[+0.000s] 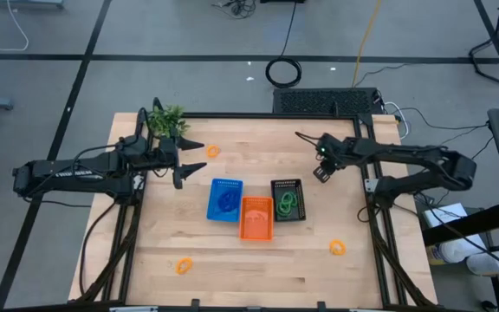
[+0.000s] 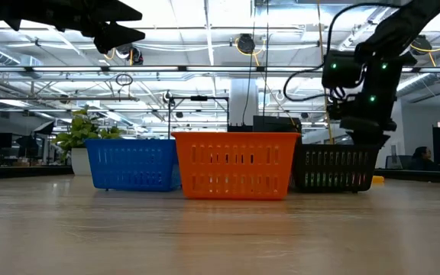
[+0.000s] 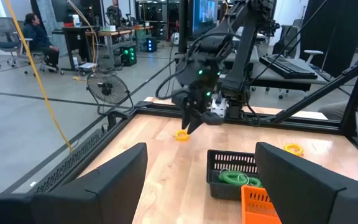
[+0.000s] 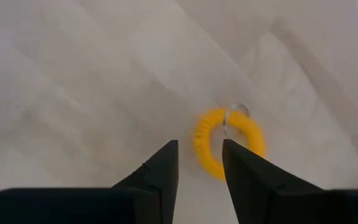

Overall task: Sort spring keychains
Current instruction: Put the yellow spring keychain into the orange bin

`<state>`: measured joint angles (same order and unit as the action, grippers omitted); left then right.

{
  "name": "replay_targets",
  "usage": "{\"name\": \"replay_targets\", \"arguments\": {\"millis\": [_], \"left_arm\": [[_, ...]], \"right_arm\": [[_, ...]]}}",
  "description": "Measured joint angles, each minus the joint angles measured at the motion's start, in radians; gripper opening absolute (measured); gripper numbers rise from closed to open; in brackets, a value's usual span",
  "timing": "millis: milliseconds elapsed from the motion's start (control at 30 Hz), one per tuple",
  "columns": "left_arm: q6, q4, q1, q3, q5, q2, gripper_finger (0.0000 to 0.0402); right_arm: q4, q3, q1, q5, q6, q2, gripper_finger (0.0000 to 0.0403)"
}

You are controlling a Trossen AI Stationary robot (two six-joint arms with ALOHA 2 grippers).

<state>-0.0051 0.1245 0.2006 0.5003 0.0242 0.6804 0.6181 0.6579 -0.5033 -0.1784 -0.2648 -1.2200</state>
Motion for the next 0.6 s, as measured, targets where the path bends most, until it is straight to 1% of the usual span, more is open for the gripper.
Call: {"name": "replay_targets", "arguments": {"millis": [133,267,600], "left_arm": [[0.0,0.0,0.0,0.0,0.0,0.0,0.0308],[0.0,0.0,0.0,0.0,0.0,0.0,0.0308],[0.0,0.0,0.0,0.0,0.0,0.0,0.0308]], "right_arm": [[-0.006,0.0,-0.027,0.009,0.006,-0.06,0.0109],[-0.019,0.0,-0.037,0.063,0.027,-0.106,0.0109],[-0.039,0.003,-0.058,0.078,0.05,-0.165,0.0107]]}}
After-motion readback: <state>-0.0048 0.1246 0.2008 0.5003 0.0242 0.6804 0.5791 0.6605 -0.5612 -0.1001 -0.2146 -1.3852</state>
